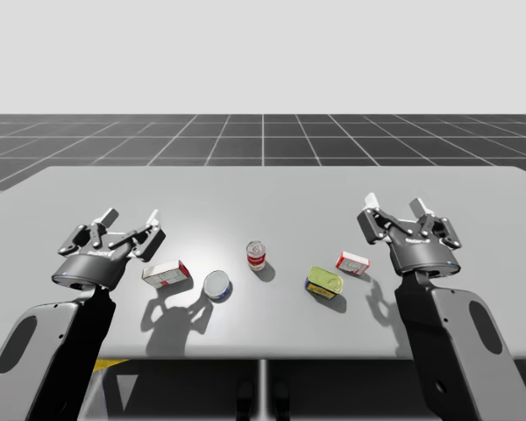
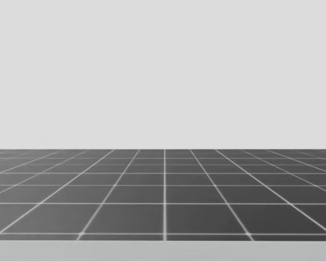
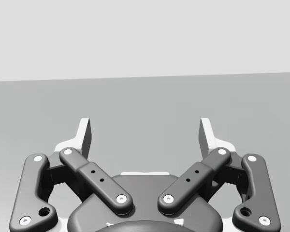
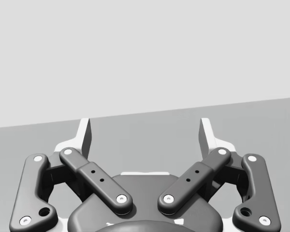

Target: Lift the red soup can off the table.

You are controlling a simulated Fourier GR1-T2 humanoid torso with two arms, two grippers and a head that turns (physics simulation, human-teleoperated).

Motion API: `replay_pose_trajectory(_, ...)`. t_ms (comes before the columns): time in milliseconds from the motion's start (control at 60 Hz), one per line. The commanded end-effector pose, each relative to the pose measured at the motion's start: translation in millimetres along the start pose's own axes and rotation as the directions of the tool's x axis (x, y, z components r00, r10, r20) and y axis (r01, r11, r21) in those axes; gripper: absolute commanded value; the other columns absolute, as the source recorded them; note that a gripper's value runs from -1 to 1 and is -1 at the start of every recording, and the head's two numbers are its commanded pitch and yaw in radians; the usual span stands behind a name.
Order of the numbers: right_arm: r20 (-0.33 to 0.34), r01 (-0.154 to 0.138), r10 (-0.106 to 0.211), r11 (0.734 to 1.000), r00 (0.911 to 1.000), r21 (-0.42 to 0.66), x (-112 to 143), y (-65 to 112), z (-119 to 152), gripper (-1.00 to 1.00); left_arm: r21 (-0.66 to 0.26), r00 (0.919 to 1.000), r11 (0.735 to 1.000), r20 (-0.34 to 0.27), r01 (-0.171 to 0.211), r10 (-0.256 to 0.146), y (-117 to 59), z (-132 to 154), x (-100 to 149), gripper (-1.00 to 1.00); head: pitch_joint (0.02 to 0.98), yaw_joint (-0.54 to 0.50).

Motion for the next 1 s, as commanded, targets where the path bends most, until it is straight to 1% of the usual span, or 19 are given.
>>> replay_pose_trajectory(17, -0.005, -0.009, 0.009, 1.000, 0.9999, -0.013, -0.1, 0.9, 1.2, -1.00, 0.000, 1.0000, 1.000, 0.000, 0.008, -0.008, 0.0, 0.0, -0.4, -1.00, 0.072, 0.01)
replay_pose_trajectory(33, -0.004, -0.014, 0.014, 1.000, 0.9999, -0.017, -0.2, 0.6, 0.8, -1.00, 0.000, 1.0000, 1.000, 0.000, 0.009, -0.009, 0.0, 0.0, -0.4, -1.00, 0.073, 0.01)
replay_pose_trajectory(50, -0.007, -0.009, 0.009, 1.000, 0.9999, -0.020, -0.2, 0.4, 0.5, -1.00, 0.000, 1.0000, 1.000, 0.000, 0.009, -0.009, 0.0, -0.1, -0.4, -1.00, 0.074, 0.01)
replay_pose_trajectory(83, -0.018, 0.012, -0.012, 1.000, 0.9998, -0.017, -0.3, 0.1, -0.7, -1.00, 0.000, 1.0000, 1.000, 0.001, 0.009, -0.009, 0.0, -0.1, -0.4, -1.00, 0.079, 0.01)
replay_pose_trajectory(100, -0.021, 0.011, -0.012, 1.000, 0.9997, -0.029, -1.1, -0.1, -2.5, -1.00, 0.000, 1.0000, 1.000, 0.001, 0.009, -0.009, 0.0, -0.1, -0.4, -1.00, 0.087, 0.01)
replay_pose_trajectory(133, -0.033, 0.001, -0.002, 1.000, 0.9995, -0.021, -2.0, -1.1, -3.6, -1.00, -0.001, 1.0000, 1.000, 0.001, 0.009, -0.009, 0.1, -0.1, -0.5, -1.00, 0.097, 0.01)
replay_pose_trajectory(200, -0.045, 0.010, -0.010, 1.000, 0.9989, -0.010, -2.4, -2.0, -4.0, -1.00, 0.000, 0.9999, 1.000, 0.001, 0.010, -0.010, 0.0, 0.0, -0.5, -1.00, 0.132, 0.01)
replay_pose_trajectory(217, -0.037, 0.001, -0.002, 1.000, 0.9993, -0.019, -2.4, -2.2, -4.3, -1.00, 0.000, 0.9999, 1.000, 0.000, 0.011, -0.011, 0.1, -0.1, -0.6, -1.00, 0.155, 0.01)
replay_pose_trajectory(317, -0.036, 0.000, -0.001, 1.000, 0.9994, -0.020, -2.1, -2.3, -4.4, -1.00, 0.001, 0.9999, 1.000, 0.000, 0.013, -0.013, -0.1, -0.3, -0.7, -1.00, 0.221, 0.02)
replay_pose_trajectory(350, -0.035, -0.011, 0.010, 1.000, 0.9993, -0.024, -2.7, -2.5, -5.1, -1.00, 0.003, 0.9999, 1.000, -0.003, 0.016, -0.016, 0.1, -0.6, -1.0, -1.00, 0.266, 0.02)
replay_pose_trajectory(417, -0.037, -0.010, 0.009, 1.000, 0.9993, -0.026, -2.5, -2.6, -5.1, -1.00, 0.003, 0.9998, 1.000, -0.005, 0.018, -0.018, -0.1, -0.6, -1.1, -1.00, 0.304, 0.02)
replay_pose_trajectory(483, -0.038, -0.014, 0.013, 0.999, 0.9992, -0.029, -2.3, -2.7, -5.4, -1.00, 0.003, 0.9997, 1.000, -0.008, 0.025, -0.025, -0.5, -1.0, -1.5, -1.00, 0.380, 0.02)
replay_pose_trajectory(533, -0.037, -0.015, 0.014, 0.999, 0.9992, -0.030, -2.3, -2.8, -5.5, -1.00, 0.003, 0.9996, 1.000, -0.009, 0.028, -0.028, -0.5, -1.2, -1.7, -1.00, 0.414, 0.02)
replay_pose_trajectory(550, -0.037, -0.020, 0.019, 0.999, 0.9991, -0.030, -2.5, -2.7, -5.6, -1.00, 0.003, 0.9995, 1.000, -0.009, 0.030, -0.030, -0.6, -1.3, -1.7, -1.00, 0.446, 0.02)
replay_pose_trajectory(683, -0.046, -0.026, 0.025, 0.999, 0.9986, -0.026, -3.2, -2.8, -6.0, -1.00, 0.002, 0.9992, 0.999, -0.010, 0.038, -0.038, -0.7, -1.4, -1.8, -1.00, 0.556, 0.03)
replay_pose_trajectory(750, -0.048, -0.026, 0.024, 0.999, 0.9986, -0.026, -3.0, -2.8, -6.0, -1.00, 0.001, 0.9992, 0.999, -0.010, 0.039, -0.039, -0.7, -1.4, -1.8, -1.00, 0.593, 0.03)
replay_pose_trajectory(767, -0.049, -0.025, 0.024, 0.999, 0.9985, -0.025, -3.0, -3.0, -6.0, -1.00, 0.001, 0.9992, 0.999, -0.010, 0.040, -0.040, -0.7, -1.4, -1.8, -1.00, 0.621, 0.03)
replay_pose_trajectory(1000, -0.052, -0.034, 0.032, 0.999, 0.9981, -0.022, -2.6, -2.8, -6.1, -1.00, -0.007, 0.9987, 0.999, -0.011, 0.050, -0.050, -2.3, -1.4, -2.5, -1.00, 0.739, 0.05)
